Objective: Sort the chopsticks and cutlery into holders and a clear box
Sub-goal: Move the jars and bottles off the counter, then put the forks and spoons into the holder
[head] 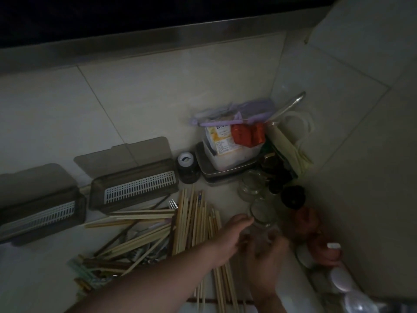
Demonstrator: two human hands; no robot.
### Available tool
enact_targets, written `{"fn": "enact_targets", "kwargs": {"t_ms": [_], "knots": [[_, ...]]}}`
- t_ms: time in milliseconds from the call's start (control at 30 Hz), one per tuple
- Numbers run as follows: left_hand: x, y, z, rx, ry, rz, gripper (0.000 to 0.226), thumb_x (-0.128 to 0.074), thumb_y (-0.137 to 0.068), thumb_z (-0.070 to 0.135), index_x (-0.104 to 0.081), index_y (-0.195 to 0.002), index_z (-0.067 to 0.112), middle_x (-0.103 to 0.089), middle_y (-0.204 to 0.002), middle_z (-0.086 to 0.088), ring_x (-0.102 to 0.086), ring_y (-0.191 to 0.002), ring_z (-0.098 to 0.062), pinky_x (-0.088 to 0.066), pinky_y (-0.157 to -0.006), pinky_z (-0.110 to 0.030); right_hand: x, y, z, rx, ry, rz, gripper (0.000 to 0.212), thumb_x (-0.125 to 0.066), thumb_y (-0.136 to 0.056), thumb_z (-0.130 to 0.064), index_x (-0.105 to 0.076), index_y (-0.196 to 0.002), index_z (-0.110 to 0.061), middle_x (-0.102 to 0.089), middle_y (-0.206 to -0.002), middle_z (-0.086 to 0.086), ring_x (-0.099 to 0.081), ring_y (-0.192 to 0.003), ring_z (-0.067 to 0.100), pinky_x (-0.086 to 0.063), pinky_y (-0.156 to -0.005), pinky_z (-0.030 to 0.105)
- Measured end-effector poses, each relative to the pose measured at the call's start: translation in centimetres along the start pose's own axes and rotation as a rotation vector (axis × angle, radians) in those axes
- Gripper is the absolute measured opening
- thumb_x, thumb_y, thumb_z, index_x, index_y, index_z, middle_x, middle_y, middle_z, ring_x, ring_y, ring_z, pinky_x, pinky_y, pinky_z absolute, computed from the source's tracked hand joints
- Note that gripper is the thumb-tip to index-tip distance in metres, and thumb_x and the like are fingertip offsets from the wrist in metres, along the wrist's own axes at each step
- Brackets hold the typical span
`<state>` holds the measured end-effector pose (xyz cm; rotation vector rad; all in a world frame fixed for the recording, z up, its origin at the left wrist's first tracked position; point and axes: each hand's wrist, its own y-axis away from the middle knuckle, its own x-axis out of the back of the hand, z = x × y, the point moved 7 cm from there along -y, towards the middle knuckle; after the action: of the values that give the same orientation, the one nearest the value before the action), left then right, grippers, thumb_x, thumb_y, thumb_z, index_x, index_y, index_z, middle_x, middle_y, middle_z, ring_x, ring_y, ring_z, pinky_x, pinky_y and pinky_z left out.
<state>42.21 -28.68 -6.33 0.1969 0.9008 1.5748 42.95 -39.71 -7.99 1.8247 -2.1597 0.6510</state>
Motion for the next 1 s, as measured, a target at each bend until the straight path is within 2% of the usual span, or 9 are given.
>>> {"fn": "enact_targets", "kwargs": {"t_ms": [100, 233, 400, 500, 600, 667, 800, 900, 1000], "knots": [[-0.1, -0.2, 0.0, 0.01, 0.009, 0.015, 0.03, -0.051, -0.1, 0.036, -0.058, -0.123, 0.019, -0.068, -0.102, -0.004, -0.062, -0.084, -0.017, -0.048, -0.072, -0.028, -1.0, -0.3, 0.9, 0.042, 0.068, -0.134, 0.035, -0.049, -0.079, -0.032, -0.061, -0.099, -0.007, -0.057, -0.102, 0.008, -0.052, -0.1, 0.026, -0.029, -0.083, 0.012], [-0.5, -0.9, 0.2, 0.049, -0.001, 0.012, 0.03, -0.048, -0.099, 0.044, -0.066, -0.113, 0.024, -0.073, -0.083, 0.008, -0.062, -0.073, -0.011, -0.048, -0.066, -0.024, -1.3, -1.0, 0.9, 0.022, 0.086, -0.173, 0.039, -0.049, -0.077, -0.026, -0.062, -0.109, -0.006, -0.057, -0.112, 0.009, -0.046, -0.106, 0.018, -0.023, -0.084, -0.002], [-1.5, -1.0, 1.6, 0.044, -0.064, -0.004, 0.027, -0.041, -0.103, 0.044, -0.061, -0.096, 0.027, -0.069, -0.062, 0.022, -0.065, -0.064, -0.001, -0.049, -0.062, -0.018, -1.6, -1.2, 2.2, -0.045, 0.12, -0.274, 0.051, -0.05, -0.075, -0.03, -0.06, -0.119, -0.007, -0.054, -0.126, 0.012, -0.046, -0.113, 0.016, -0.027, -0.087, 0.002], [-0.8, -1.1, 1.3, 0.057, -0.029, 0.044, 0.025, -0.044, -0.101, 0.045, -0.06, -0.103, 0.026, -0.069, -0.098, 0.013, -0.058, -0.092, -0.011, -0.049, -0.078, -0.026, -1.8, -1.0, 2.6, -0.038, 0.139, -0.317, 0.057, -0.045, -0.077, -0.038, -0.06, -0.121, -0.006, -0.057, -0.126, 0.011, -0.053, -0.115, 0.022, -0.031, -0.092, 0.007], [0.9, -1.0, 0.8, 0.012, -0.025, 0.117, 0.047, -0.047, -0.1, 0.049, -0.049, -0.138, 0.022, -0.05, -0.136, 0.003, -0.053, -0.115, -0.019, -0.05, -0.094, -0.032, -1.3, -0.8, 2.0, -0.016, 0.161, -0.28, 0.049, -0.05, -0.082, -0.033, -0.064, -0.115, 0.0, -0.063, -0.119, 0.015, -0.058, -0.111, 0.03, -0.043, -0.096, 0.028], [2.0, -0.6, 0.4, -0.007, 0.0, 0.136, 0.053, -0.045, -0.101, 0.047, -0.043, -0.146, 0.019, -0.047, -0.143, 0.0, -0.053, -0.117, -0.02, -0.053, -0.082, -0.028, -1.4, -0.8, 1.5, 0.017, 0.178, -0.283, 0.046, -0.047, -0.083, -0.032, -0.068, -0.107, 0.002, -0.066, -0.113, 0.017, -0.061, -0.109, 0.032, -0.047, -0.095, 0.036], [4.0, 0.3, -0.5, -0.01, -0.006, 0.148, 0.05, -0.044, -0.101, 0.047, -0.046, -0.142, 0.018, -0.049, -0.145, -0.002, -0.054, -0.124, -0.023, -0.039, -0.111, -0.04, -1.9, -0.7, 1.4, 0.026, 0.204, -0.303, 0.053, -0.046, -0.08, -0.037, -0.067, -0.112, 0.001, -0.065, -0.118, 0.016, -0.059, -0.113, 0.029, -0.041, -0.099, 0.03], [5.1, 1.9, -0.3, -0.06, -0.066, 0.149, 0.033, -0.044, -0.104, 0.04, -0.052, -0.128, 0.019, -0.06, -0.124, -0.001, -0.062, -0.114, -0.02, -0.048, -0.101, -0.034, -2.3, -0.1, 1.7, 0.051, 0.216, -0.359, 0.051, -0.052, -0.076, -0.031, -0.066, -0.113, 0.001, -0.065, -0.116, 0.014, -0.059, -0.11, 0.028, -0.044, -0.099, 0.036], [6.7, 4.3, -1.0, -0.098, -0.248, 0.161, 0.018, -0.05, -0.104, 0.023, -0.06, -0.117, 0.014, -0.069, -0.097, -0.002, -0.07, -0.081, -0.01, -0.056, -0.072, -0.022, -2.2, 1.3, 1.3, 0.19, 0.278, -0.383, 0.044, -0.047, -0.075, -0.033, -0.073, -0.094, -0.003, -0.069, -0.101, 0.013, -0.065, -0.096, 0.034, -0.043, -0.093, 0.033]]}}
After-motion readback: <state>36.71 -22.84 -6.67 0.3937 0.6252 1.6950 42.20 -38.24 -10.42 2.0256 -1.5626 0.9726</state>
